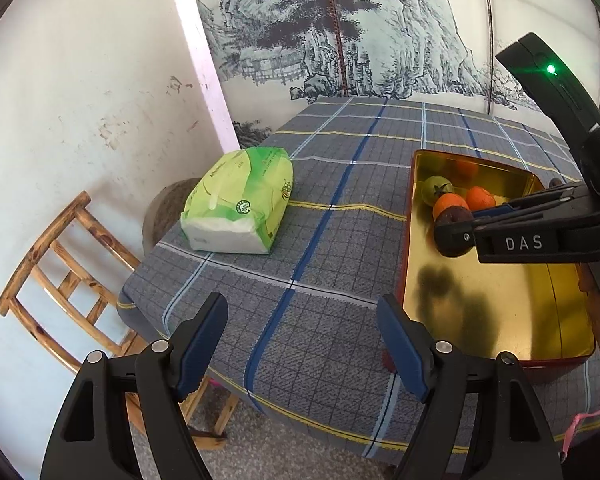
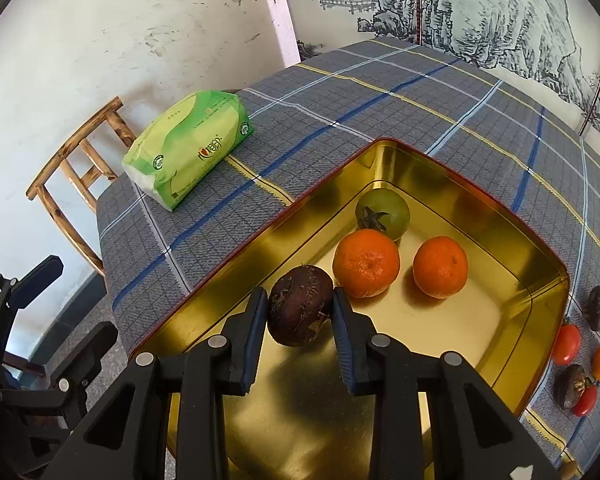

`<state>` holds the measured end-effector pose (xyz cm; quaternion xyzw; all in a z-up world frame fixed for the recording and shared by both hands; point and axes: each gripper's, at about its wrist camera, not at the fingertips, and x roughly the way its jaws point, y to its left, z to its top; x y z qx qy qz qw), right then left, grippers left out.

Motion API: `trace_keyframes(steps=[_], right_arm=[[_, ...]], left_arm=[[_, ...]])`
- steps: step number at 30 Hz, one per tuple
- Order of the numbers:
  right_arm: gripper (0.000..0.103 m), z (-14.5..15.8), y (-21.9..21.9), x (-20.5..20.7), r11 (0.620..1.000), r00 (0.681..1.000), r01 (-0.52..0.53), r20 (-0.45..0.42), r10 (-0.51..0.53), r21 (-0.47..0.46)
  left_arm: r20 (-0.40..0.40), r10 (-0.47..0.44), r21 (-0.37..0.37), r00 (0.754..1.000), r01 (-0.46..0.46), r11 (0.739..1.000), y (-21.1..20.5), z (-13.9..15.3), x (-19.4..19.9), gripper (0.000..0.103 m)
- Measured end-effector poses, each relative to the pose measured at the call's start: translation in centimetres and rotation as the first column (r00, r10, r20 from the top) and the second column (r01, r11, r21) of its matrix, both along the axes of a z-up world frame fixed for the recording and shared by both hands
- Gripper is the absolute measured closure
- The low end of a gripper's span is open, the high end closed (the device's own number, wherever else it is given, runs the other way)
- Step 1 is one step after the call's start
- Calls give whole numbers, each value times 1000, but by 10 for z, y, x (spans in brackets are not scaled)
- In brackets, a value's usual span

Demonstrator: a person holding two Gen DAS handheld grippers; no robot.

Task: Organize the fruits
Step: 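Carry the brown mangosteen in the right gripper into the tin and release it, then move the left gripper to the fruits and grasp a brown mangosteen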

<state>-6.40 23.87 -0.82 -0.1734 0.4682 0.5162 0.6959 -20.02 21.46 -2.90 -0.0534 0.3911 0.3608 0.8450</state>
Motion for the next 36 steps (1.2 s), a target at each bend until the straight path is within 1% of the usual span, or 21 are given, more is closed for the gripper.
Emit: trace_keyframes(steps=[9,12,14,17,20,22,25,29,32,34,35,36], right_arm=[[73,3,1,4,1000,1000,24,-5,-24,20],[72,10,-5,10,995,998,49,-50,-45,82],[72,18,-11,14,989,996,74,-60,-67,131],[71,34,-27,22,973,993,117,-57,-107,201],[71,51,-56,30,947,986,167,-38,-163,275],[71,58,-78,34,934,980,194,-14,-199,302],[70,62,-116,38,920,966,231,35,-254,315],[67,53,-182,42,905,929,305,116,-351,296],[65,37,-235,51,886,880,392,180,-439,247],[65,23,-274,64,861,839,468,205,-504,200],[65,17,-290,69,845,823,501,200,-532,187],[65,10,-310,75,821,800,543,189,-569,175]], left_arm=[[-3,-2,-6,1000,2,1000,1,-2,1,25],[-4,-2,-10,1000,1,1000,0,-3,1,25],[-6,-1,-14,1000,1,1000,0,-3,1,25],[-6,-2,-16,1000,2,1000,0,-3,2,25],[-4,-7,-12,1000,7,1000,-2,-2,2,25],[-2,-13,-10,1000,13,1000,-5,0,3,25],[1,-33,-15,999,33,999,-10,2,5,25],[8,-67,-10,998,67,998,-18,7,8,25],[20,-117,-13,993,117,993,-30,12,14,25],[36,-149,-25,988,150,988,-38,17,18,25],[51,-178,-39,983,180,983,-44,21,21,25],[60,-202,-51,978,205,977,-49,24,24,25]])
